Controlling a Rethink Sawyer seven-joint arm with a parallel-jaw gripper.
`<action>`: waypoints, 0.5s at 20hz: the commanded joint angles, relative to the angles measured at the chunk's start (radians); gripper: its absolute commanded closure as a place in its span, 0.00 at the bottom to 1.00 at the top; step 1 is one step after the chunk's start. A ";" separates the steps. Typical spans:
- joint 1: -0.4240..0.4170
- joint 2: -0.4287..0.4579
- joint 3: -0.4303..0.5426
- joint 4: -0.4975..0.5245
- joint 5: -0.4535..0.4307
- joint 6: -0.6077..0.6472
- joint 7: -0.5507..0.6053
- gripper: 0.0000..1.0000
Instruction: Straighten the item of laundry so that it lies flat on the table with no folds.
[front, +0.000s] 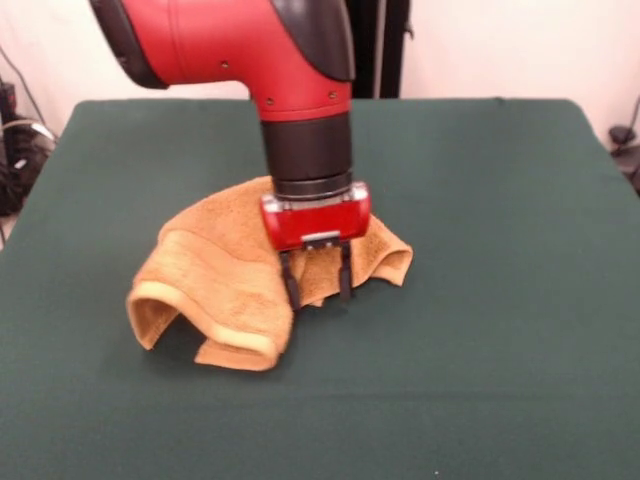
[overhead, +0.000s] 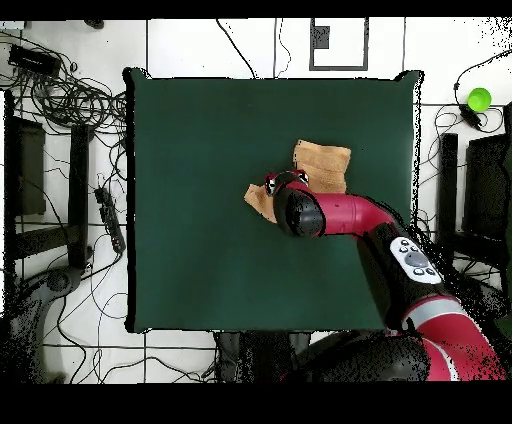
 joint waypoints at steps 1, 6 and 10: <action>0.024 0.017 0.119 0.051 -0.039 -0.048 0.073 0.00; 0.027 0.025 0.122 0.044 -0.040 -0.051 0.073 0.00; 0.026 0.038 0.138 0.039 -0.043 -0.049 0.064 0.00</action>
